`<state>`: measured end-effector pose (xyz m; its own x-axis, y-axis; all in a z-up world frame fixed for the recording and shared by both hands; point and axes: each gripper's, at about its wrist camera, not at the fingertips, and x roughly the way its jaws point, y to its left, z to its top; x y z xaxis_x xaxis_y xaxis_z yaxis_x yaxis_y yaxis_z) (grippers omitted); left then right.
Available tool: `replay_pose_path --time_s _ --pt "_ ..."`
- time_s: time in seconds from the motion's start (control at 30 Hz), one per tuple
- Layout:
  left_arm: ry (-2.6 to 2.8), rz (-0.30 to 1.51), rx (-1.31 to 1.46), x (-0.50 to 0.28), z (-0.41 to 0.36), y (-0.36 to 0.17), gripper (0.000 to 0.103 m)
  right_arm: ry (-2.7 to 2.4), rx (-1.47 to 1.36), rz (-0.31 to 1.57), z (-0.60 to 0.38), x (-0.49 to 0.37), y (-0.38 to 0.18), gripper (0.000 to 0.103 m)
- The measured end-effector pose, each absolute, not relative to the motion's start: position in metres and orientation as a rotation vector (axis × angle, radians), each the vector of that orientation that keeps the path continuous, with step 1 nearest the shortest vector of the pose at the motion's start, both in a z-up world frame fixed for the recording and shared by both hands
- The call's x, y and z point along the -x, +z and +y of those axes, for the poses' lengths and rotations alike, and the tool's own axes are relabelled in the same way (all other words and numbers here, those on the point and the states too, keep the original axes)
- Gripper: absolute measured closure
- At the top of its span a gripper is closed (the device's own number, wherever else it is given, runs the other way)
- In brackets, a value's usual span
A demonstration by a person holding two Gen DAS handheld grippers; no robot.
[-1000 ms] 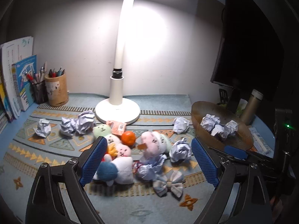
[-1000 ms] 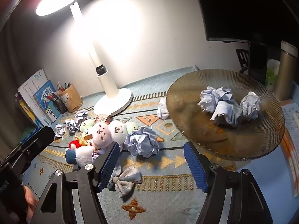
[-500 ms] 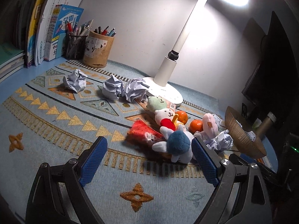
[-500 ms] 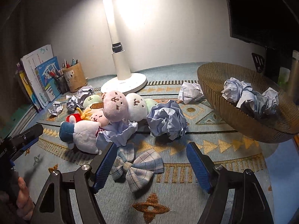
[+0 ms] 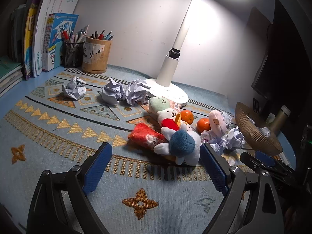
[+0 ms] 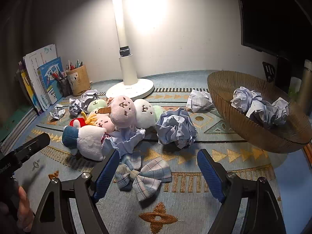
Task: Organize objects
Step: 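Withdraw both grippers from the bowl toward the remaining paper balls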
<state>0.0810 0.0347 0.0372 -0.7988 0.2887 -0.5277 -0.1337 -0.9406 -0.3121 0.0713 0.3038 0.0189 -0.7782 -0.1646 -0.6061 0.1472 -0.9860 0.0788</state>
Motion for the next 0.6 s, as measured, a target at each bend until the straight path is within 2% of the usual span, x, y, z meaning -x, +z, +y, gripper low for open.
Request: replay_pose_path --time_s 0.23,0.3,0.47,0.6 --pt "2.681 -0.557 0.949 -0.071 0.008 0.034 0.012 -2.778 -0.964 0.026 0.290 -0.070 0.022 0.022" --pt "2.708 -0.580 0.963 -0.067 -0.011 0.039 0.012 -2.710 -0.971 -0.009 0.279 -0.066 0.030 0.022" --pt "2.857 -0.447 1.034 -0.032 -0.063 0.061 0.012 -2.565 -0.970 -0.030 0.229 -0.033 0.064 0.022" --pt "2.892 -0.304 1.120 0.009 -0.088 0.059 0.012 -2.447 -1.060 -0.106 0.192 0.023 0.080 0.022"
